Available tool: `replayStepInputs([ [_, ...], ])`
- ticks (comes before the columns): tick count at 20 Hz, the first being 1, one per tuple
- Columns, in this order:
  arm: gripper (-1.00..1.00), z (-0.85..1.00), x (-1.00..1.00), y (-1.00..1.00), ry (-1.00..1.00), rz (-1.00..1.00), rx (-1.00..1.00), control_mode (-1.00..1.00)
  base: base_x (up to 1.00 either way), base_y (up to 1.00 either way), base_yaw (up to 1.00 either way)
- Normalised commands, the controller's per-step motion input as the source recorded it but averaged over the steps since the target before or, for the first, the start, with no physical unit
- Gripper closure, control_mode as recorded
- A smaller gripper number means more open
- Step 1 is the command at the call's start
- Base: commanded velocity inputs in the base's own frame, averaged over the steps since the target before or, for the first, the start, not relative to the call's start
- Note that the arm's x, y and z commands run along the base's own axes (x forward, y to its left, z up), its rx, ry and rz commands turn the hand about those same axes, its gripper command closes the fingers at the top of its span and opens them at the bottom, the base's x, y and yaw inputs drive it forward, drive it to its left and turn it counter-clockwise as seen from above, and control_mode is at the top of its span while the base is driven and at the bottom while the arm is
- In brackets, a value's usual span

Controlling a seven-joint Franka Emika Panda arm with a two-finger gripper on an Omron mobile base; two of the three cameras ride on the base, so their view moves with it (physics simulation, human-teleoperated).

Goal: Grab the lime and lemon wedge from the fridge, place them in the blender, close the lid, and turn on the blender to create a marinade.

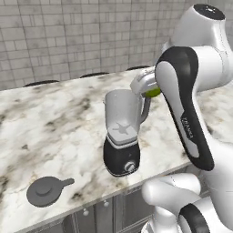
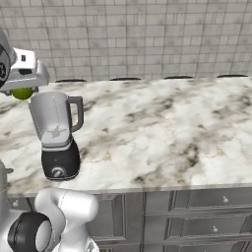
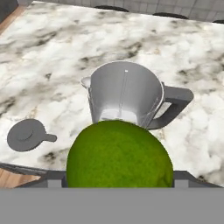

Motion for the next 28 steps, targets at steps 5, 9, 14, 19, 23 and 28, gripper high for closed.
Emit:
replayStepInputs([
  [5,1.0,-0.53,1.0,0.15,0.0,0.0,-0.08,-1.0,0.0,0.0,0.0],
  [9,1.0,-0.64,1.0,0.23,0.01,0.0,-0.06,-1.0,0.0,0.0,0.0],
  [14,1.0,-0.55,0.96,0.3,0.04,0.0,-0.02,-1.0,0.0,0.0,0.0],
  [19,1.0,-0.31,0.69,0.11,0.09,0.0,0.0,-1.0,0.0,0.0,0.0],
  [23,-1.0,-0.13,0.47,0.03,0.03,0.0,0.0,-1.0,0.0,0.0,0.0],
  [28,-1.0,-0.02,0.23,0.02,0.04,0.0,0.0,-1.0,0.0,0.0,0.0],
])
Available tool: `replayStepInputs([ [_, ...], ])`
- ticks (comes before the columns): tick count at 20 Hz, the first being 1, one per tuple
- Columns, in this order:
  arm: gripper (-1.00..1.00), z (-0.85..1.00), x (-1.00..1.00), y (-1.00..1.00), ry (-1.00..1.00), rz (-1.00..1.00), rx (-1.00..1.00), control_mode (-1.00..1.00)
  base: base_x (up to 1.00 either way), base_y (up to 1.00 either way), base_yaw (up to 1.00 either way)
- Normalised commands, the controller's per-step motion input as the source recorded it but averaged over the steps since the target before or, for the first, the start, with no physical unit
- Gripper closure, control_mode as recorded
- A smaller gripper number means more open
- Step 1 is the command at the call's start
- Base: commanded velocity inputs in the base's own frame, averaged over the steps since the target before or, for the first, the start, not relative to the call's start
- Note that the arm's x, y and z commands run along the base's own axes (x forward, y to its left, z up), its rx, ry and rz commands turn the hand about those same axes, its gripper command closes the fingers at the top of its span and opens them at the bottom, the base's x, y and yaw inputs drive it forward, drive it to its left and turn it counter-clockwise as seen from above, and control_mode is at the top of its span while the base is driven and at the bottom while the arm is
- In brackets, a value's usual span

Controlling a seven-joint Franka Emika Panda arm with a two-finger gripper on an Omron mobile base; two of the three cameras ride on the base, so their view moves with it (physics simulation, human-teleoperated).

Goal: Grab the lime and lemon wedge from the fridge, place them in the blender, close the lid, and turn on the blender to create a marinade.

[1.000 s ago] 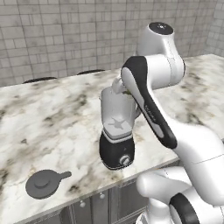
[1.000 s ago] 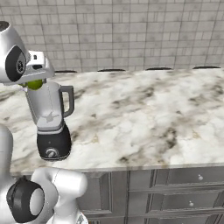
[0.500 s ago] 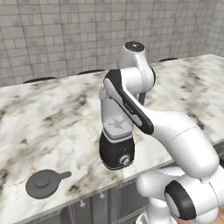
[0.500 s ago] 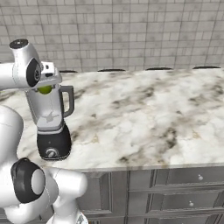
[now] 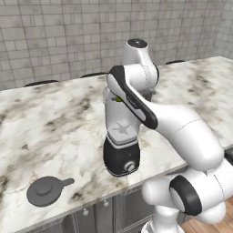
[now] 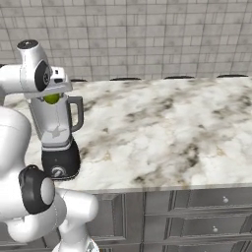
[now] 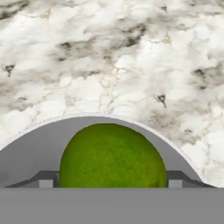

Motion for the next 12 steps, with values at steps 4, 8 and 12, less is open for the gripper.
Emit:
replayStepInputs([
  [4,-1.0,0.16,0.0,0.0,0.03,0.0,0.0,-1.0,0.0,0.0,0.0],
  [8,-1.0,0.38,-0.08,0.05,0.03,-0.04,0.0,-1.0,0.0,0.0,0.0],
  [12,-1.0,0.38,-0.55,0.01,0.02,-0.07,0.0,-1.0,0.0,0.0,0.0],
])
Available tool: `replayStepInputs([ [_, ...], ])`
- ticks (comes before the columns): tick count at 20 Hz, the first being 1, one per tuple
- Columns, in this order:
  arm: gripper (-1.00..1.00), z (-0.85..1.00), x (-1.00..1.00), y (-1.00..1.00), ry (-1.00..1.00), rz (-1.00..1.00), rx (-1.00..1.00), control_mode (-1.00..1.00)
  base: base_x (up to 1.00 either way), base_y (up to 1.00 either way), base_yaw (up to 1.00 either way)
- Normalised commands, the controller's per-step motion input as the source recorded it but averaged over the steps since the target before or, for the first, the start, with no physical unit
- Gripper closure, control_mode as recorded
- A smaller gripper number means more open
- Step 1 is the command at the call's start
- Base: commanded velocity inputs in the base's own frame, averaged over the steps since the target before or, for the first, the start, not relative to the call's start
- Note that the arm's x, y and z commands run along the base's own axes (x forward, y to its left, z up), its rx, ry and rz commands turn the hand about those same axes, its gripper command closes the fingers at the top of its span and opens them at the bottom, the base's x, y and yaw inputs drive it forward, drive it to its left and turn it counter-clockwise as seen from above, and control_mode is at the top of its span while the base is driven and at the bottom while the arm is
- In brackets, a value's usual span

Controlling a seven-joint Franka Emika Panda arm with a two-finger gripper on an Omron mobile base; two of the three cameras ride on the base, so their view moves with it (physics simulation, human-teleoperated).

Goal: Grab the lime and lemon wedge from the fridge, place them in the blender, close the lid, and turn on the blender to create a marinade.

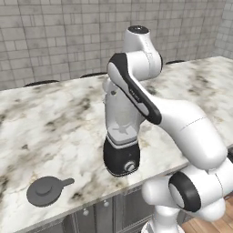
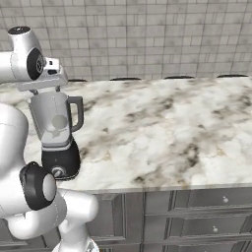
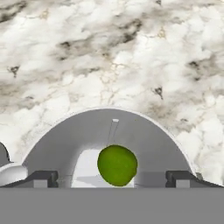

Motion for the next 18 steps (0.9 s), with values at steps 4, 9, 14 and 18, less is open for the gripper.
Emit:
replayStepInputs([
  [4,-1.0,0.08,-1.0,-0.16,0.0,-0.05,0.04,-1.0,0.0,0.0,0.0],
  [9,-1.0,0.0,-1.0,-0.45,-0.02,-0.01,0.08,-1.0,0.0,0.0,0.0],
  [14,-1.0,0.0,-1.0,-0.82,-0.07,-0.03,0.1,-1.0,0.0,0.0,0.0],
  [18,-1.0,-0.12,-1.0,-0.89,-0.12,-0.03,0.01,-1.0,0.0,0.0,0.0],
])
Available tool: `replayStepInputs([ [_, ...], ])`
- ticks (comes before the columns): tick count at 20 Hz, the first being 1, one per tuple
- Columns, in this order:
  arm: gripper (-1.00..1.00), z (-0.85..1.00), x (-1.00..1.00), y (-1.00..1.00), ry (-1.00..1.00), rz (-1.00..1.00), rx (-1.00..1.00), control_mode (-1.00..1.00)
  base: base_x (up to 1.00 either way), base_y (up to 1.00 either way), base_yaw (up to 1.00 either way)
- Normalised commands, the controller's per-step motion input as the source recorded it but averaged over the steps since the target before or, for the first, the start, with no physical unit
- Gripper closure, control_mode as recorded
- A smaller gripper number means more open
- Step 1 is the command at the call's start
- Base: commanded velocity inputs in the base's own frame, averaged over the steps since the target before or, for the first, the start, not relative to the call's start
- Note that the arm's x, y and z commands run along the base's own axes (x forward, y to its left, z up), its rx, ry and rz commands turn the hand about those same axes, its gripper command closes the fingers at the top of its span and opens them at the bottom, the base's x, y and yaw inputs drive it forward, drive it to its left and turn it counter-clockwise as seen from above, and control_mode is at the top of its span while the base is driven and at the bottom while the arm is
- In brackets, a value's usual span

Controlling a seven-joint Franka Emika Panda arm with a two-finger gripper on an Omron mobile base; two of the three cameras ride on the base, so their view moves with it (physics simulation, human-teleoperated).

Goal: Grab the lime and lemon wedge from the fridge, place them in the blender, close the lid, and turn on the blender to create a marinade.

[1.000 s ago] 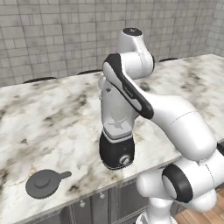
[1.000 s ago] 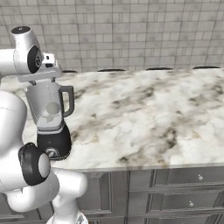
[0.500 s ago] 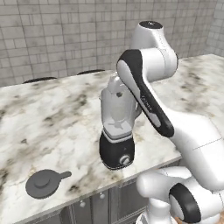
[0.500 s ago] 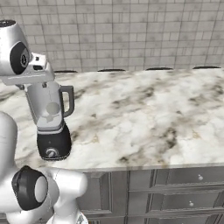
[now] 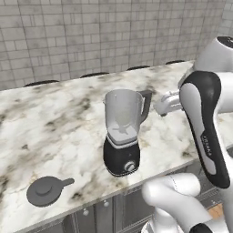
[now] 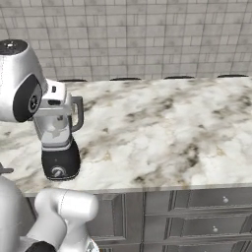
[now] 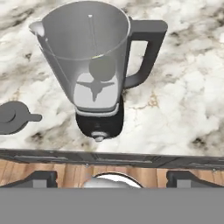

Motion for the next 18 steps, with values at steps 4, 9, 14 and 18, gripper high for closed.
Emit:
replayStepInputs([
  [4,-1.0,-0.58,-0.94,-0.8,-0.11,-0.05,0.02,-1.0,0.0,0.0,0.0],
  [9,-1.0,-0.12,-0.11,-0.13,-0.03,-0.02,0.0,-1.0,0.0,0.0,0.0],
  [14,-1.0,0.0,-0.03,0.0,0.0,0.0,0.0,1.0,-0.08,-0.03,-0.03],
  [18,-1.0,0.0,0.0,0.0,0.0,0.0,0.0,1.0,-0.16,-0.05,-0.35],
])
